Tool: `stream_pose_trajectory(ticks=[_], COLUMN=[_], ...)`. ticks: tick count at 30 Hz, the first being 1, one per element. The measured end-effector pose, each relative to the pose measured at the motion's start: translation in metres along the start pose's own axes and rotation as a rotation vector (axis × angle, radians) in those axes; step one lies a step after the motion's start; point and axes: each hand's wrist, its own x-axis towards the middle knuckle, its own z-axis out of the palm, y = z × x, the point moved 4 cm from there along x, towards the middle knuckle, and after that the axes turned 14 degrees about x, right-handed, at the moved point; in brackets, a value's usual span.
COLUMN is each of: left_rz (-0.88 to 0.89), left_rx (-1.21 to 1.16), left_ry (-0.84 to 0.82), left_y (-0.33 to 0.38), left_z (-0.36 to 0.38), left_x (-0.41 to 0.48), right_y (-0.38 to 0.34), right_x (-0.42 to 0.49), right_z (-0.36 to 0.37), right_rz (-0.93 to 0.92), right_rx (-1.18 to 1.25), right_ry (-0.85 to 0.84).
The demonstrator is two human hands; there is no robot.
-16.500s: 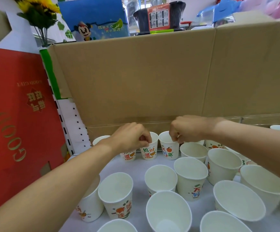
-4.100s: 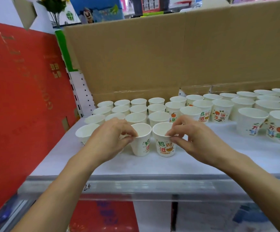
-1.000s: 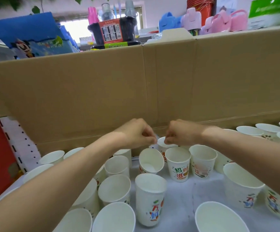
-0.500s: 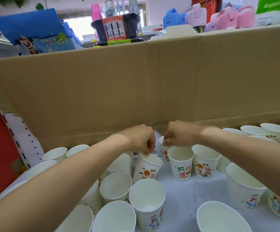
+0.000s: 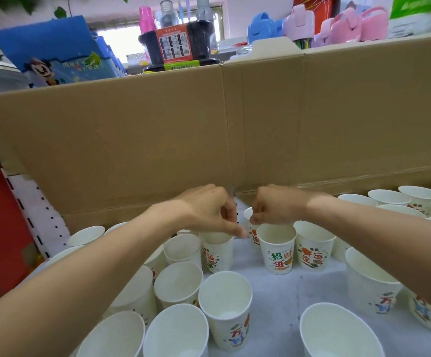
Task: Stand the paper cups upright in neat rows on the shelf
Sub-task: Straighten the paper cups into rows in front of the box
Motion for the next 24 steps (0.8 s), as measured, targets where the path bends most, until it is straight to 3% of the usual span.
stream_pose_trajectory(ticks=[4,7,15,20,24], left_rz=[0.015,0.058,-0.039,-0.051,-0.048], left_rx=[0.175,0.281,0.137,-0.032,0.018], left_ry=[-0.190,-0.165,0.065,0.004,-0.007], left_y=[0.001,0.005,-0.006,-0.024,-0.026], left_z=[0.003,0.008,0.021,0.027,0.028], left_x=[-0.011,-0.005,0.023,0.021,0.022], right_y=[0.000,0.000,0.003,0.001,-0.003], right_x=[0.001,0.001,0.010,0.009,0.009], right_z=[0.001,0.003,0.003,0.004,0.006], right_rz=[0.011,0.025,0.020,0.008,-0.007], right_rx=[0.020,0.025,0.111,0.130,0.142], right_ry=[0.011,0.001,-0.008,0.005,0.010])
